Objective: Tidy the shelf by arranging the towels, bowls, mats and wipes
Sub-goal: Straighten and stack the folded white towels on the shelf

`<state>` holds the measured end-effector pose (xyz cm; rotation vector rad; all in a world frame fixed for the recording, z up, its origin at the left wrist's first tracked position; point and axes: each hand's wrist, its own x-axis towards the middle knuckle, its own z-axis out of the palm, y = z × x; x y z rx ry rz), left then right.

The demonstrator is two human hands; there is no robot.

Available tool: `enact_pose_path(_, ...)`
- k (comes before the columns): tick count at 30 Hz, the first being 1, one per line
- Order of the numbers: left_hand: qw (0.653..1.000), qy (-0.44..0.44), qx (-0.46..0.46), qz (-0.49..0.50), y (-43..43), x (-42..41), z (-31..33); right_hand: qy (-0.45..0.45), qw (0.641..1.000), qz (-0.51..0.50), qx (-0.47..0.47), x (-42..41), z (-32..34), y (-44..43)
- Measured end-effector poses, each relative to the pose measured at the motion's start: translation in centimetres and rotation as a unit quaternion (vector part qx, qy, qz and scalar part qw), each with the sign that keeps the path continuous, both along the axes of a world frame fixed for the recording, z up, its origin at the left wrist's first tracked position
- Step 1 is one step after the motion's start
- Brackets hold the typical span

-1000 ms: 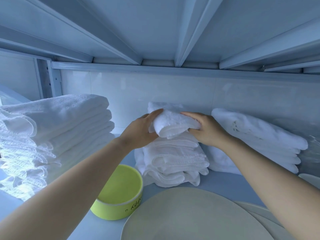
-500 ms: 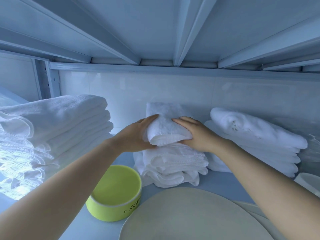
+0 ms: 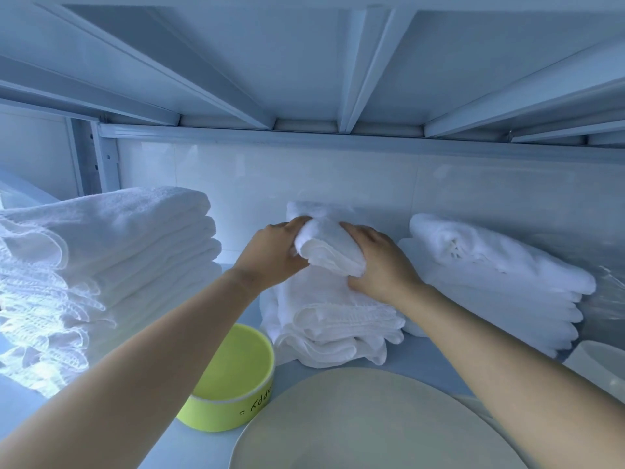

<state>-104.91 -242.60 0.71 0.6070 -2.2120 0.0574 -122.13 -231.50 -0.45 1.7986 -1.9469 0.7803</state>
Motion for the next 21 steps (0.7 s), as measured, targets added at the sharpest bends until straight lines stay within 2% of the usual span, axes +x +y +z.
enact_pose_path(4,0.998,0.056,0.011,-0.028,1.0,0.1,1.5,0.014,0.996,0.015,-0.085,0.2,2.6,0.9)
enact_pose_path(6,0.997,0.057,0.019,-0.047,1.4,0.7,2.2,0.023,0.996,0.022,-0.084,0.0,3.5,1.8)
enact_pose_path(8,0.998,0.005,0.026,-0.051,1.8,1.3,1.9,0.023,0.999,0.024,-0.031,-0.2,3.0,2.6)
enact_pose_path(11,0.99,-0.129,0.036,-0.036,2.6,2.0,-0.9,0.047,0.996,0.037,0.06,-0.5,-0.3,3.6)
enact_pose_path(16,0.98,-0.118,0.138,-0.077,3.9,2.9,-3.4,0.037,0.992,0.046,0.113,-0.2,-1.8,5.0)
enact_pose_path(21,0.984,-0.15,0.094,-0.009,4.6,2.6,-4.6,0.136,0.979,-0.033,0.146,0.5,-2.8,5.0)
